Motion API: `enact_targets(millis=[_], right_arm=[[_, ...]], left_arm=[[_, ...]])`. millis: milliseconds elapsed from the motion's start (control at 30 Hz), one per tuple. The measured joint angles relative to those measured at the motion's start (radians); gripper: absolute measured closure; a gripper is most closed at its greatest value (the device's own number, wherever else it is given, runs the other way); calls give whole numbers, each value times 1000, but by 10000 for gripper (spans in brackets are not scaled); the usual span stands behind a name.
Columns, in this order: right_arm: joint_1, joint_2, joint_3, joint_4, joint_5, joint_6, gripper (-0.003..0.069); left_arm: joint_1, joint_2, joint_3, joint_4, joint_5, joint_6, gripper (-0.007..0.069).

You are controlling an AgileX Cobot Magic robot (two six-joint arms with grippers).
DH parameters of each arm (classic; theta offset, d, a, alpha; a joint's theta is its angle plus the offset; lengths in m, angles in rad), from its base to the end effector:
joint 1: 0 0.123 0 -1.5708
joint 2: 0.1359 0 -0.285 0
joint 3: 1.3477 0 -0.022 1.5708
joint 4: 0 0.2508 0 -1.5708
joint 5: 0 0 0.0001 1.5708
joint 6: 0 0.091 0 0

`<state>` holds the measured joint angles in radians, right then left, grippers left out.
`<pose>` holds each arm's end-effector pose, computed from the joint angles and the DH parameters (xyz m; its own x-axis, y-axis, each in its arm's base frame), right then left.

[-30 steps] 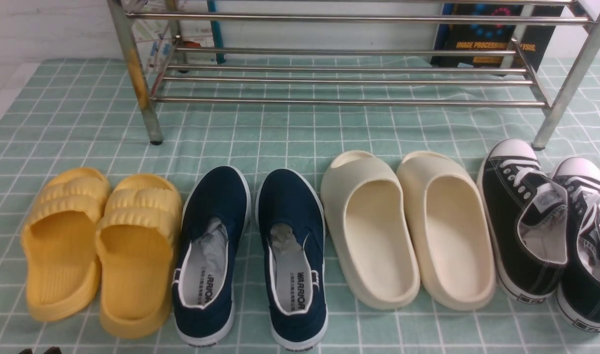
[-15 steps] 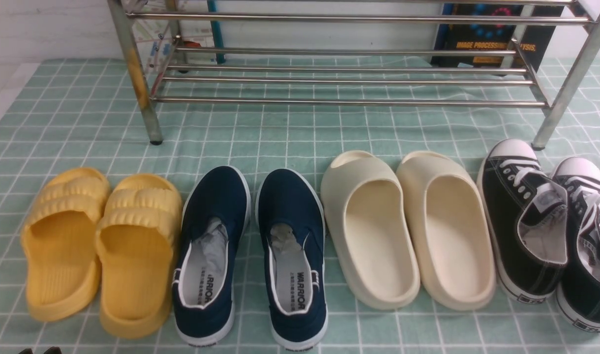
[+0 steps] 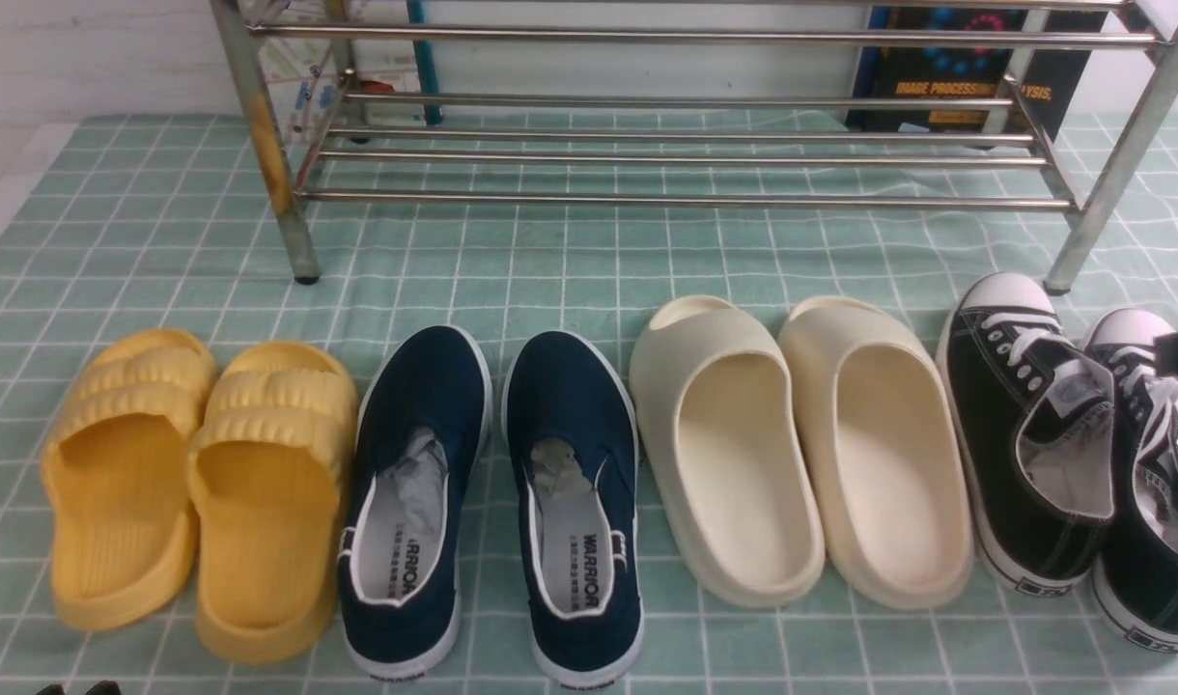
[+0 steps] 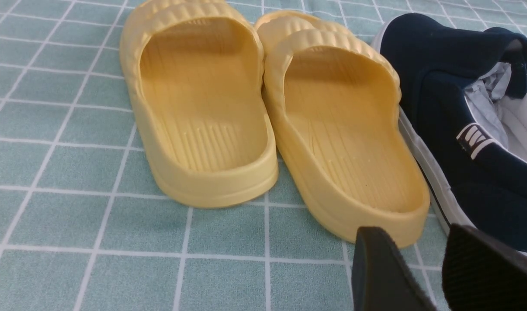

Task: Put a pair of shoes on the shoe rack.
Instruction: Use the right arm to grab the shoe closest to it

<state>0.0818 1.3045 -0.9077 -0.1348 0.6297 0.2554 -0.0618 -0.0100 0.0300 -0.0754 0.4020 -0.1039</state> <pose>0.2620 0.0142 0.2771 -0.7984 0.0803 -0.5968 0.0826 0.9963 0.0235 0.0517 -0.0059 0.1677 -0.3375 -0.1518 -0.9290 0.0318 0.9845 -0.1724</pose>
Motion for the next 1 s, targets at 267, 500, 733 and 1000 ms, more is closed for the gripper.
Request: enact_targets(millis=[267,500,733,1000], right_arm=[[90,199,-106,126,89,-95,307],[96,363,-107,169,-58,-100,185],[98,426,-111,217,-109,-100,430],[98,360,-121,232,-51,-101,648]], left_arm=[[0,0,0,0,0,0,386],[0,0,0,0,0,0,386],[0,0,0,0,0,0,386],[0,0,0,0,0,0,386]])
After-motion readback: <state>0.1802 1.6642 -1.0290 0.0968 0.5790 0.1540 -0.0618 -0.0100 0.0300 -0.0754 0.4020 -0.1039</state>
